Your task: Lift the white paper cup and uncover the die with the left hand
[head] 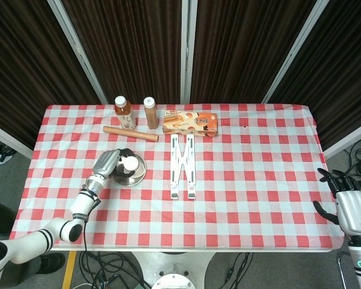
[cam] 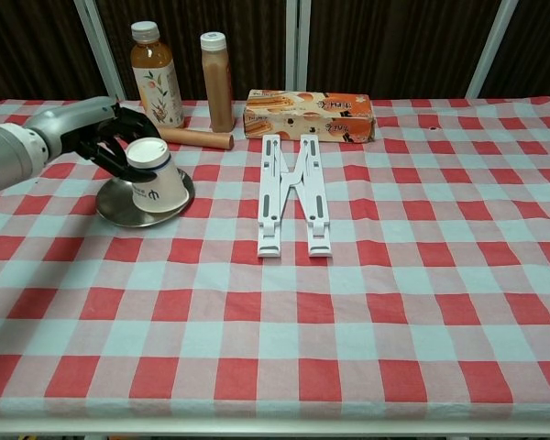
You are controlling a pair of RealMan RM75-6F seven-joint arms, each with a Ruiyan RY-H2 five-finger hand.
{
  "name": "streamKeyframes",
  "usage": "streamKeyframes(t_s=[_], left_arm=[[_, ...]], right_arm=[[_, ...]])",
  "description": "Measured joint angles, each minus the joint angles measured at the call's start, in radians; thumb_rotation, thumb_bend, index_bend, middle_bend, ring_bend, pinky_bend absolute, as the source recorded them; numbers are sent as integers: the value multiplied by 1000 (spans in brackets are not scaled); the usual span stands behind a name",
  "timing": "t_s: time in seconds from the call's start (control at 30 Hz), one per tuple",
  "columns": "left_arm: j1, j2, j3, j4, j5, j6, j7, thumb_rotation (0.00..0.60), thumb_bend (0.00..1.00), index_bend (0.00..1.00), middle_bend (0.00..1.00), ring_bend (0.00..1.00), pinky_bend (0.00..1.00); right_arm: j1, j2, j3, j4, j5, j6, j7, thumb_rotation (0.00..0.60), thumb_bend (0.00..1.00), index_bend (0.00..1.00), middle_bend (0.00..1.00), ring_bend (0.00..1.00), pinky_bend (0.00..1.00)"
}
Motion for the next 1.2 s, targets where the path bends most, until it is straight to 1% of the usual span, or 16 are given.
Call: streamKeyframes(t_s=[0.17, 0.33, 0.43, 0.83, 1.07, 1.2], left_arm=[[1, -4, 1, 18, -18, -3, 25, 600, 294, 471, 486, 335, 390], [36, 19, 7, 26, -41, 4, 16, 600, 294, 471, 486, 335, 390], [41, 25, 5, 26, -44, 5, 5, 600, 293, 471, 486, 335, 389], [-10, -16, -8, 44, -16, -5, 25, 600, 295, 471, 486, 335, 389], [31, 18, 6, 32, -31, 6, 19, 600, 291, 468, 486, 335, 377], [33, 21, 3, 32, -46, -7, 16, 600, 291, 467, 486, 335, 377]], right_arm=[[6, -1, 1, 1, -3, -5, 1, 600, 156, 155, 352, 171, 255], [10, -5, 0, 5, -5, -11, 3, 600, 157, 155, 352, 171, 255], [8, -5, 0, 6, -2, -9, 5, 600, 156, 155, 352, 171, 255], [0, 1, 0, -4, 5, 0, -6, 600, 157, 155, 353, 171, 255], [11, -2, 1, -3, 0, -14, -6, 600, 156, 155, 355, 171, 255], [10, -3, 1, 0, -2, -9, -1, 600, 156, 155, 355, 171, 255]])
